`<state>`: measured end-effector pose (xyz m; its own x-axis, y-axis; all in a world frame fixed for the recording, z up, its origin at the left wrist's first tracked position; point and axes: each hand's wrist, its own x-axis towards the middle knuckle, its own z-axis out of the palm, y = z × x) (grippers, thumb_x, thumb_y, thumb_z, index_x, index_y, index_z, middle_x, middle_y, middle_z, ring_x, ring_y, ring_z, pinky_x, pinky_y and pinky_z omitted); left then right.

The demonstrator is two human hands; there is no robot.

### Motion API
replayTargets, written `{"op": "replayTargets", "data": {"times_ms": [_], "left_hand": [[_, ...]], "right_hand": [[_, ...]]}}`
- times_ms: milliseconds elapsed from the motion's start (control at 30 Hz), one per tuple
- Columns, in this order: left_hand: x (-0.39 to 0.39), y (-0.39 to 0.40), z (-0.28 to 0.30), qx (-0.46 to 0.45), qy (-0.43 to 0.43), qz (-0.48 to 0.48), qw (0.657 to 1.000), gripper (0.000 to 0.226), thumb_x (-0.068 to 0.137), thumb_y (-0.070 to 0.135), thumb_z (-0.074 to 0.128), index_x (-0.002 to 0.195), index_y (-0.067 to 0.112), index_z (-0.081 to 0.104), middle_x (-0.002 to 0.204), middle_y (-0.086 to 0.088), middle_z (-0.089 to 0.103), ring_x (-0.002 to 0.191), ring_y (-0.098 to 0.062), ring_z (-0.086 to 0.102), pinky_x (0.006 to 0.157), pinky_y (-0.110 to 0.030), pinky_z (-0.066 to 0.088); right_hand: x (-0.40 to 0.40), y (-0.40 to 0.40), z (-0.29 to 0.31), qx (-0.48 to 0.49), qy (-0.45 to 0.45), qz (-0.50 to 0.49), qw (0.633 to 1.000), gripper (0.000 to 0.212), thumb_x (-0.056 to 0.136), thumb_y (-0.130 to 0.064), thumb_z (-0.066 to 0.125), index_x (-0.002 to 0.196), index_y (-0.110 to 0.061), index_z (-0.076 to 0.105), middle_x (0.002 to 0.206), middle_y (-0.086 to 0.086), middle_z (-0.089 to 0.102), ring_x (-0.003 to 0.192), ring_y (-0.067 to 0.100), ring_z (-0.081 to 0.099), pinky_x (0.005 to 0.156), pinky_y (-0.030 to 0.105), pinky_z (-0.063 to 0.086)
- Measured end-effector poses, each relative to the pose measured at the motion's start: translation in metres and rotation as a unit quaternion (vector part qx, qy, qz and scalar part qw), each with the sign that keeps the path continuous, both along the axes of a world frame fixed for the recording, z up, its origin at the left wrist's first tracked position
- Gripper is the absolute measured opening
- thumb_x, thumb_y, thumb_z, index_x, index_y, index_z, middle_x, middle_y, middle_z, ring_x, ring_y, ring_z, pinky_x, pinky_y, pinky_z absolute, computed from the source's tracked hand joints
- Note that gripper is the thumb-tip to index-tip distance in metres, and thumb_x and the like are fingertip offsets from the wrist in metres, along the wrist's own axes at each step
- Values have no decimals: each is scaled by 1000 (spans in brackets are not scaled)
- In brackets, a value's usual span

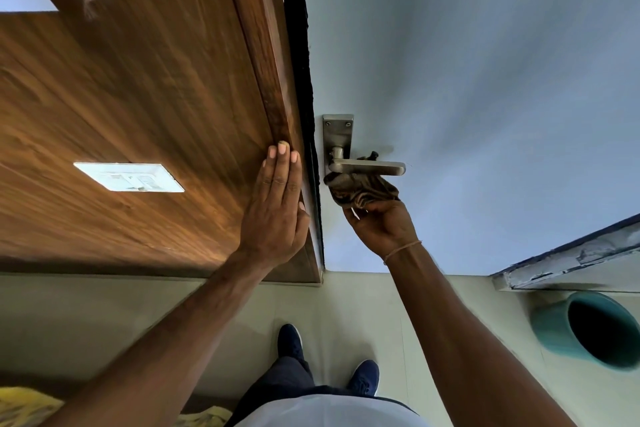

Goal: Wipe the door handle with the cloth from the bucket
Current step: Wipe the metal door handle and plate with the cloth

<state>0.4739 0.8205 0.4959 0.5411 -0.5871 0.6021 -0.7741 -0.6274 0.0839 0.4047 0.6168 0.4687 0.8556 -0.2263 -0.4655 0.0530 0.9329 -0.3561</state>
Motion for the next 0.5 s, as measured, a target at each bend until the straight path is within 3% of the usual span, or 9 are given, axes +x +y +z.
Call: {"op": "replayTargets", "data": {"times_ms": [167, 300, 433, 500], "left_hand": [[-2, -2, -2, 1, 6, 6, 1000, 79, 100, 17, 44, 168, -4, 10, 178, -22, 3, 169, -34, 1, 138, -51, 14], [-2, -1, -1, 5, 12, 9, 1000, 82, 98, 17, 45, 169, -3, 8, 178, -21, 1, 169, -34, -1, 138, -51, 13], [-2, 0, 1, 12, 10, 9, 1000, 81, 98, 16, 44, 169, -3, 9, 178, -22, 2, 169, -34, 0, 138, -50, 12], [-2, 1, 1, 15, 11, 8, 1000, 81, 98, 16, 44, 169, -3, 9, 178, -22, 2, 169, -36, 1, 138, -50, 13]], "right_hand": [[-15, -7, -14, -51, 44, 49, 997, 79, 83, 26, 23, 132, -18, 67, 150, 20, 59, 139, 42, 56, 118, 61, 41], [-13, -8, -20, 19, 4, 47, 999, 89, 76, 25, 22, 157, -7, 43, 159, 27, 46, 146, 51, 45, 122, 67, 33], [-17, -8, -22, 32, -19, 45, 998, 85, 72, 12, 34, 156, 0, 40, 165, 29, 35, 152, 53, 34, 124, 69, 26], [-19, -4, -17, 34, -39, 49, 997, 65, 79, -4, 42, 143, 0, 53, 164, 27, 37, 154, 52, 31, 125, 68, 23]]}}
